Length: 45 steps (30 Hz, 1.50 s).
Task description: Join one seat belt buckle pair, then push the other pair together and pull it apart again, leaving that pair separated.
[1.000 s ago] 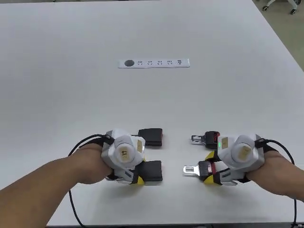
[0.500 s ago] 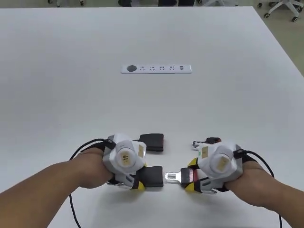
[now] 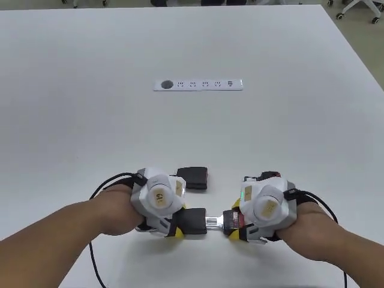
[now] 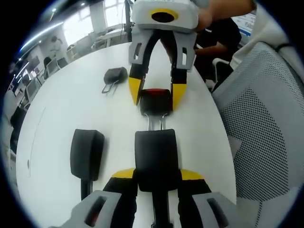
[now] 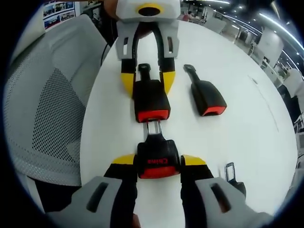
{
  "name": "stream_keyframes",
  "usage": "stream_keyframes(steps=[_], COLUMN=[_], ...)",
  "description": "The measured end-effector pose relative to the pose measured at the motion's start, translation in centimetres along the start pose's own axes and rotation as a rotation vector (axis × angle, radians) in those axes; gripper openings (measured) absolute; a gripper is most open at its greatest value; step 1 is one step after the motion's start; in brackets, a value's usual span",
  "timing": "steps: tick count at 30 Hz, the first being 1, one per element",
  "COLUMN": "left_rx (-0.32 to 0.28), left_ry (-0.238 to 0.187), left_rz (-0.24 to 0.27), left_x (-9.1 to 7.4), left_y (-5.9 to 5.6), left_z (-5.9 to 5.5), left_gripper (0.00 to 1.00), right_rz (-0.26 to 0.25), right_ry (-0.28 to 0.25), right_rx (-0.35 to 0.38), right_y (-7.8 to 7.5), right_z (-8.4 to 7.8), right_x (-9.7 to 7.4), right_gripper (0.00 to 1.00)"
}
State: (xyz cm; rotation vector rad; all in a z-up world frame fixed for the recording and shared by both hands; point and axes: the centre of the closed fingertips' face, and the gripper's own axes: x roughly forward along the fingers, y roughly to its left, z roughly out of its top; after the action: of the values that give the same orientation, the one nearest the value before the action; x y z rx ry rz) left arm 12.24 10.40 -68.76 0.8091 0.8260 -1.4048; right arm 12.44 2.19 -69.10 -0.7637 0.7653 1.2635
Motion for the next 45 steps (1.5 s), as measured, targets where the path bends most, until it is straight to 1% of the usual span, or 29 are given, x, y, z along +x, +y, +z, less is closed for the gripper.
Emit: stream_keyframes(steps=[8,9,12,14,18,20,28,31,34,37,39,41,42,45], left_rx=[0.001,0.001,0.012,0.008,0.012,0.008,0.018,0.019,0.013,0.014,0.016,0.013,0.014,0.015], left_ry=[0.005,0.002,0.000,-0.008,-0.020,-0.020,-0.018,-0.020,-0.030,-0.031,-0.033,-0.035,-0.035,-0.032], left_rz=[-0.001,-0.001,-0.002,-0.008,-0.010,-0.011,-0.022,-0.024,-0.023,-0.022,-0.023,-0.023,-0.024,-0.025], left_x=[0.0,0.0,0.0,0.2,0.2,0.2,0.2,0.2,0.3,0.3,0.3,0.3,0.3,0.4], left_y=[-0.1,-0.1,0.0,0.3,0.2,0.2,0.0,0.1,0.2,0.1,0.1,0.2,0.2,0.2], left_z=[0.0,0.0,0.0,-0.3,-0.1,-0.1,0.1,0.0,-0.1,-0.2,-0.2,-0.2,-0.3,-0.3], left_gripper=[0.33,0.33,0.33,0.33,0.33,0.32,0.32,0.32,0.32,0.32,0.32,0.32,0.32,0.32], right_rz=[0.007,0.012,0.022,0.024,0.026,0.029,0.041,0.047,0.048,0.050,0.045,0.048,0.051,0.049], right_ry=[-0.033,-0.045,-0.083,-0.089,-0.089,-0.089,-0.076,-0.070,-0.074,-0.081,-0.073,-0.074,-0.081,-0.080], right_rx=[0.017,0.033,0.042,0.038,0.033,0.032,-0.010,-0.021,-0.015,-0.008,-0.022,-0.022,-0.014,-0.012], right_y=[-0.1,-0.1,-0.3,-0.2,-0.1,-0.1,0.1,0.1,0.1,0.2,0.3,0.2,0.2,0.3], right_z=[0.5,0.6,0.4,0.5,0.5,0.6,1.2,1.4,1.4,1.7,2.1,2.0,1.9,2.1], right_x=[0.6,0.5,0.4,0.4,0.5,0.6,0.7,0.9,0.9,1.1,1.4,1.4,1.4,1.4], right_gripper=[0.34,0.34,0.34,0.33,0.33,0.33,0.32,0.32,0.32,0.32,0.32,0.32,0.32,0.31])
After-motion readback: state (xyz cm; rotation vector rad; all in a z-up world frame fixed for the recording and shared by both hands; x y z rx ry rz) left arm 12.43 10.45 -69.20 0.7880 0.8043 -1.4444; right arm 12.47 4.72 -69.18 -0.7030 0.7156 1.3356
